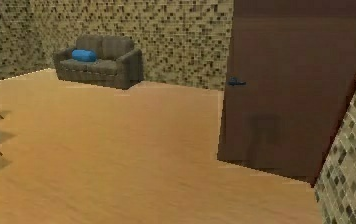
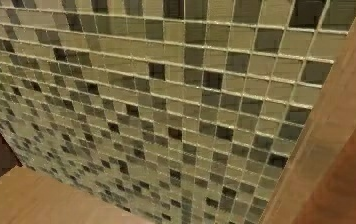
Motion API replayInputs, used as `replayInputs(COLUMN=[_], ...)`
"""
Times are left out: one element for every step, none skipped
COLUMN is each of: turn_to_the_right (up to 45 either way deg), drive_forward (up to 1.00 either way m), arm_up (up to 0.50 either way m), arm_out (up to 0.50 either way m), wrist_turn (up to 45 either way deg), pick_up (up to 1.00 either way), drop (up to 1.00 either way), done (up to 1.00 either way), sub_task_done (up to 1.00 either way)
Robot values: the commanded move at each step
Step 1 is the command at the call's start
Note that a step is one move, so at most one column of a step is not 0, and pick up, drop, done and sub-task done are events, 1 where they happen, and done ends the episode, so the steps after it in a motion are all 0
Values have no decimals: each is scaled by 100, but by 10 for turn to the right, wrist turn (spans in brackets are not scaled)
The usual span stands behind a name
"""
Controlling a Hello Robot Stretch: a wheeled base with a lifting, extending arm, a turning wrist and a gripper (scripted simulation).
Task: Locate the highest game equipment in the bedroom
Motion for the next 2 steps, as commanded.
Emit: replayInputs(turn_to_the_right=[0, -60], drive_forward=[100, 0], arm_up=[0, 0], arm_out=[0, 0], wrist_turn=[0, 0], pick_up=[0, 0], drop=[0, 0], done=[0, 0], sub_task_done=[0, 0])
